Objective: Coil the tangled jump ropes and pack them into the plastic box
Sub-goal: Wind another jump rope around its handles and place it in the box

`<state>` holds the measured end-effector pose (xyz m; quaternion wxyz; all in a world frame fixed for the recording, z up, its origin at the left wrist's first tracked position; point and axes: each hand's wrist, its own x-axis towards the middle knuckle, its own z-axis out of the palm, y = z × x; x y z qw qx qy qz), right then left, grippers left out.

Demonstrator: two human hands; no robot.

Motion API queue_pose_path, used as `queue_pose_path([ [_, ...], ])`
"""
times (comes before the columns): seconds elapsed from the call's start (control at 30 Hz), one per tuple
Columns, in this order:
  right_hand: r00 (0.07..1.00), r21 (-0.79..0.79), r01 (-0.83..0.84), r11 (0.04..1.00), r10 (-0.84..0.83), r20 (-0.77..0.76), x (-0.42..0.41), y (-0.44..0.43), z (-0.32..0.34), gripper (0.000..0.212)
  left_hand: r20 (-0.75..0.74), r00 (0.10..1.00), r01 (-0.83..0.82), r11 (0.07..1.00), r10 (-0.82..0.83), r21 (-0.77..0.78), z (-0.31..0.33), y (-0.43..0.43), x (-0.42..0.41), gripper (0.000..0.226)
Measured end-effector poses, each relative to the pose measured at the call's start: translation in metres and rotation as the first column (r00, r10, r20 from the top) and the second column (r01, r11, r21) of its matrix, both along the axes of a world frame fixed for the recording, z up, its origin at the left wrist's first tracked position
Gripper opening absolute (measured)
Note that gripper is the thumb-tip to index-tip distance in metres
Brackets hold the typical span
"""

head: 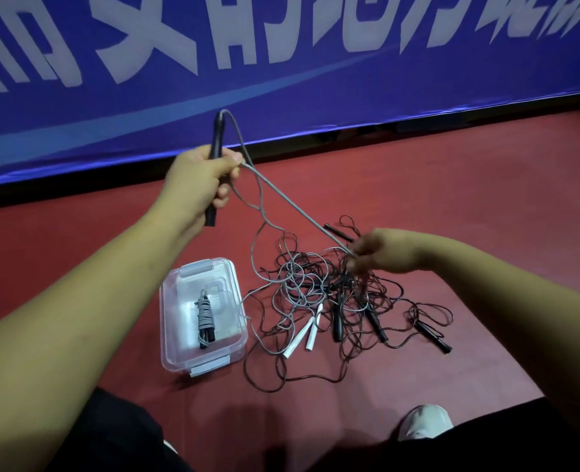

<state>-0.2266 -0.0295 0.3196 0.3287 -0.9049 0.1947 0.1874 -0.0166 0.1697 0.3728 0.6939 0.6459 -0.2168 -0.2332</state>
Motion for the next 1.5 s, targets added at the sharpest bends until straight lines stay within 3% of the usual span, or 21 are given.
queue_pose_path([
  [0.13,0.972,0.070,0.173,0.982,-0.182,0.148,-0.006,-0.009,0.008,0.024,0.171,0.985,-0.016,0.958,-0.035,0.287,-0.019,0.004,0.014,0.013],
  [0.2,0.934,0.234,0.257,0.937,-0.304,0.188,-0.005,-0.008,0.011,0.024,0.228,0.972,-0.040,0.915,-0.057,0.401,-0.027,0.001,0.013,0.010],
  [0.3,0.879,0.523,0.294,0.800,-0.441,0.180,0.001,0.002,0.022,0.021,0.326,0.940,-0.057,0.889,-0.106,0.454,-0.031,-0.006,0.003,0.028],
  [0.4,0.850,0.738,0.274,0.617,-0.515,0.115,0.011,0.016,0.036,0.012,0.030,0.961,0.247,0.902,-0.275,0.354,-0.034,-0.012,-0.023,0.014],
  [0.47,0.819,0.831,0.270,0.487,-0.570,0.068,0.016,0.024,0.044,0.009,-0.167,0.897,0.443,0.842,-0.410,0.309,-0.036,-0.013,-0.044,0.016],
  [0.57,0.788,0.902,0.262,0.343,-0.616,0.006,0.022,0.032,0.051,0.012,-0.308,0.777,0.620,0.752,-0.549,0.225,-0.041,-0.014,-0.068,0.023],
  [0.63,0.770,0.909,0.282,0.308,-0.637,-0.022,0.023,0.033,0.050,0.020,-0.365,0.736,0.650,0.746,-0.570,0.146,-0.040,-0.015,-0.075,0.024],
  [0.7,0.742,0.850,0.360,0.385,-0.670,-0.011,0.022,0.030,0.046,0.035,-0.373,0.729,0.657,0.740,-0.574,0.143,-0.038,-0.015,-0.077,0.020],
  [0.8,0.751,0.450,0.477,0.755,-0.616,0.239,0.016,0.023,0.038,0.069,-0.371,0.694,0.702,0.694,-0.617,0.159,-0.039,-0.014,-0.076,0.018],
  [0.83,0.759,0.327,0.469,0.820,-0.564,0.325,0.015,0.022,0.037,0.074,-0.365,0.686,0.713,0.680,-0.629,0.171,-0.039,-0.013,-0.076,0.018],
  [0.9,0.776,0.272,0.382,0.883,-0.466,0.426,0.011,0.021,0.038,0.066,-0.361,0.674,0.729,0.660,-0.644,0.183,-0.040,-0.013,-0.076,0.018],
  [1.0,0.839,0.260,0.197,0.945,-0.300,0.454,0.006,0.026,0.043,0.032,-0.401,0.647,0.740,0.661,-0.649,0.124,-0.038,-0.014,-0.078,0.017],
  [1.07,0.842,0.250,0.119,0.961,-0.231,0.488,0.006,0.031,0.043,0.029,-0.442,0.621,0.738,0.673,-0.647,0.053,-0.037,-0.015,-0.080,0.016],
  [1.17,0.808,0.362,0.099,0.927,-0.288,0.515,0.007,0.035,0.044,0.032,-0.476,0.586,0.729,0.683,-0.656,-0.045,-0.036,-0.017,-0.082,0.019],
  [1.37,0.851,0.401,0.047,0.915,-0.247,0.463,0.009,0.027,0.050,0.019,-0.449,0.613,0.692,0.716,-0.650,-0.094,-0.035,-0.016,-0.086,0.025],
  [1.43,0.848,0.415,0.053,0.908,-0.260,0.461,0.007,0.020,0.055,0.020,-0.505,0.519,0.766,0.637,-0.689,-0.083,-0.029,-0.011,-0.084,0.028],
  [1.5,0.803,0.464,0.062,0.883,-0.321,0.503,0.006,0.010,0.060,0.019,-0.550,0.366,0.879,0.474,-0.751,-0.061,-0.024,-0.005,-0.080,0.030],
])
